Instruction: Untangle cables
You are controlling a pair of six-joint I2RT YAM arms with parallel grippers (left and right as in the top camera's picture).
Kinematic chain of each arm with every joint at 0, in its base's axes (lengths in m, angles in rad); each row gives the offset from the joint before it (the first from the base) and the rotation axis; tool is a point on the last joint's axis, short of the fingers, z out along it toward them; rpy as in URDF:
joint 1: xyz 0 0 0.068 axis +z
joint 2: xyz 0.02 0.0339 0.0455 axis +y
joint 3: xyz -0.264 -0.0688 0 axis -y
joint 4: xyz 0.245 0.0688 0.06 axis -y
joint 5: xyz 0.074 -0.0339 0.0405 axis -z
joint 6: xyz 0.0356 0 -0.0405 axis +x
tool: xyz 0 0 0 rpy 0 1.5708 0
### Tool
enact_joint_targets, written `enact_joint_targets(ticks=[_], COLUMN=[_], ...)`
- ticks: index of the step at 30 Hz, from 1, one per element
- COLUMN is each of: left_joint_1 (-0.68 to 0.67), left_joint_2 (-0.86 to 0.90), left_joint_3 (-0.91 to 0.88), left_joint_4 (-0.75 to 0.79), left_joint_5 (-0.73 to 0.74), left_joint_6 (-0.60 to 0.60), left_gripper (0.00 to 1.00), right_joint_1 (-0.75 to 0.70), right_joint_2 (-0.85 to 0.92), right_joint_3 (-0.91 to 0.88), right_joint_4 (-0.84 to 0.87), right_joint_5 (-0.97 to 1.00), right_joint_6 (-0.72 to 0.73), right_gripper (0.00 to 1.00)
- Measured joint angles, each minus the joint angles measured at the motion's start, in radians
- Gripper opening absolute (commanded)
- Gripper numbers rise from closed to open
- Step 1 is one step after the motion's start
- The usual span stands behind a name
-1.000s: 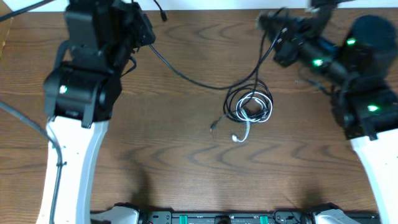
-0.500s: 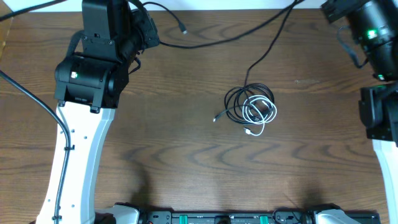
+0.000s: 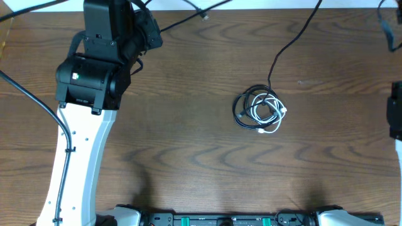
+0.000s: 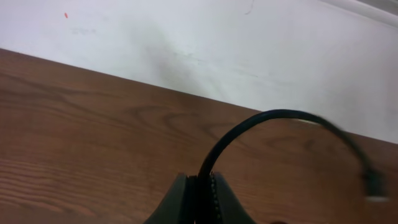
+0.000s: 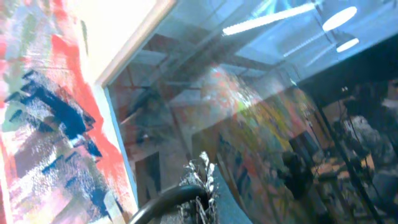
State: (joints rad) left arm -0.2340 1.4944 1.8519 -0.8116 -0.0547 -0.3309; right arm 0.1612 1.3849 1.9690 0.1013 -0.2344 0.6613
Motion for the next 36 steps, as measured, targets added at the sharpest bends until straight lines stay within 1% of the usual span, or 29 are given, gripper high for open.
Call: enact_joint_targets(ticks=[7,11,16,19,21,22,24,25,26,27,28,30,33,36], left_joint_1=[0.003,0.003,0.003,0.003,0.003,0.003,0.003,0.003,0.004,0.004,0.004,0.004,0.005,0.005], left_joint_2=[0.004,0.012,0.029,0.035,0.036,0.036,0.035,0.036,0.036,0.036,0.035,0.036,0.036,0.035], left_joint_3=[0.0,0.0,0.0,0.0,0.0,0.0,0.0,0.0,0.0,0.0,0.0,0.0,0.0,-0.006], left_joint_4=[-0.012,-0.015,-0.042,-0.061,-0.071,-0.077,-0.087,-0.093,-0.101,-0.107,-0.109,-0.113,-0.129,-0.139], left_joint_5=[-0.009,-0.013,-0.023,-0.024,-0.024,-0.024,-0.027,-0.026,-0.026,-0.026,-0.021,0.006,0.105,0.246], left_joint_6=[0.004,0.01,0.022,0.043,0.058,0.068,0.084,0.09,0.098,0.111,0.12,0.146,0.206,0.251], left_gripper=[0.13,0.13,0.13,0.13,0.14,0.16,0.17,0.17,0.22,0.24,0.29,0.34,0.36,0.36], right_joint_1=[-0.029,-0.036,-0.036,-0.036,-0.036,-0.036,-0.036,-0.035,-0.035,-0.033,-0.03,-0.018,0.008,0.029], right_joint_2=[0.07,0.08,0.082,0.119,0.157,0.179,0.232,0.254,0.279,0.304,0.326,0.372,0.427,0.47], right_joint_3=[0.179,0.255,0.279,0.279,0.277,0.275,0.274,0.273,0.273,0.273,0.273,0.273,0.272,0.27], right_joint_4=[0.001,-0.088,-0.423,-0.615,-0.711,-0.748,-0.805,-0.822,-0.831,-0.835,-0.833,-0.819,-0.77,-0.7], right_joint_5=[0.066,0.078,0.069,0.05,0.026,0.009,-0.031,-0.049,-0.071,-0.092,-0.109,-0.142,-0.175,-0.189], right_joint_6=[0.0,-0.001,-0.048,-0.082,-0.098,-0.104,-0.112,-0.115,-0.117,-0.119,-0.121,-0.122,-0.122,-0.12], right_gripper=[0.01,0.01,0.01,0.01,0.01,0.01,0.01,0.01,0.01,0.01,0.01,0.01,0.01,0.01])
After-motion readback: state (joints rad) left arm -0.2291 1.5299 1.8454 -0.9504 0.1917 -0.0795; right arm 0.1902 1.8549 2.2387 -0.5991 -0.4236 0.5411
